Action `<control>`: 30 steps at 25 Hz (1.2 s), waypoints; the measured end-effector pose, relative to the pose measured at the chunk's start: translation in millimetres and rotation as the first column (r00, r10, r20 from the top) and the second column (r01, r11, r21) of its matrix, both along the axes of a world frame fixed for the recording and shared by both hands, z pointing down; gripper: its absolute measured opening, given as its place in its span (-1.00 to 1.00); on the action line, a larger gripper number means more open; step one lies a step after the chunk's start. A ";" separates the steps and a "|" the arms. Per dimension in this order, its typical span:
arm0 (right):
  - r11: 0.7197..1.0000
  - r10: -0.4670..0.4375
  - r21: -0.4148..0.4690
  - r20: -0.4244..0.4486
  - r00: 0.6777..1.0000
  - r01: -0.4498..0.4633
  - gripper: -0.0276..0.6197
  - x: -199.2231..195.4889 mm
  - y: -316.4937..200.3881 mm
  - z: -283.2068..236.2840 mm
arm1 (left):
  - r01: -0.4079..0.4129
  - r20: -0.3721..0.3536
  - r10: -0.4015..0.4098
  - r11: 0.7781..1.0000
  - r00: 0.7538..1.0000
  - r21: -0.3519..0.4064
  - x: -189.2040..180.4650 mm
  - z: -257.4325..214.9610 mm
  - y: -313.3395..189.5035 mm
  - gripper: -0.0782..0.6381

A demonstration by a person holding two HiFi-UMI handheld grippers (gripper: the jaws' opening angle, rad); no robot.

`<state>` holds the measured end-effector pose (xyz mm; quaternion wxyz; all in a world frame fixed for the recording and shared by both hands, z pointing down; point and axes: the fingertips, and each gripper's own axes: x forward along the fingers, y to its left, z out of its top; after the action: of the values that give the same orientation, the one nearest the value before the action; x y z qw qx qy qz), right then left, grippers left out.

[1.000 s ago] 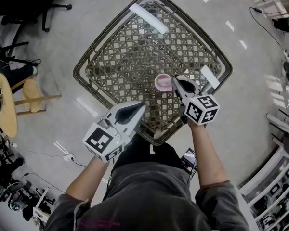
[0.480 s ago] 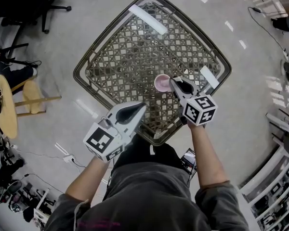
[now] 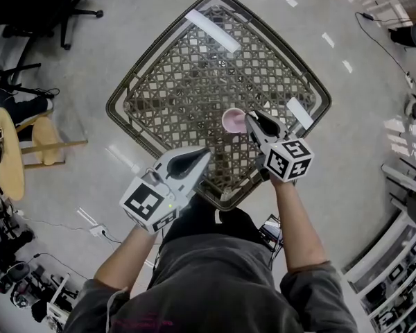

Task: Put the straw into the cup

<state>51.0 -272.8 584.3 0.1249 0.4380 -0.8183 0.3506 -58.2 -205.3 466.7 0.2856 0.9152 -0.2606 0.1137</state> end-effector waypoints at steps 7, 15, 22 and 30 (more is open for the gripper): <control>0.999 0.030 0.039 0.003 1.000 -0.030 -0.75 10.1 -4.7 -19.9 | -0.009 -0.015 0.009 1.000 1.000 0.018 4.8 -8.1 -1.0 -0.75; 0.997 0.048 0.060 0.025 0.999 -0.049 -0.75 17.7 2.7 -37.0 | -0.013 -0.017 0.014 0.999 1.000 0.039 10.0 -19.3 2.9 -0.75; 0.996 0.047 0.075 0.039 0.998 -0.050 -0.75 17.2 12.5 -50.3 | -0.015 -0.015 0.016 0.998 1.000 0.062 11.0 -30.5 10.5 -0.75; 0.993 0.062 0.098 0.056 0.997 -0.068 -0.75 23.7 21.6 -76.0 | -0.021 -0.022 0.023 0.995 1.000 0.094 15.6 -44.3 15.8 -0.75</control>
<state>74.7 -251.1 508.3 0.0700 0.4607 -0.8230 0.3247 -42.6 -189.5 422.4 0.2442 0.9316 -0.2523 0.0942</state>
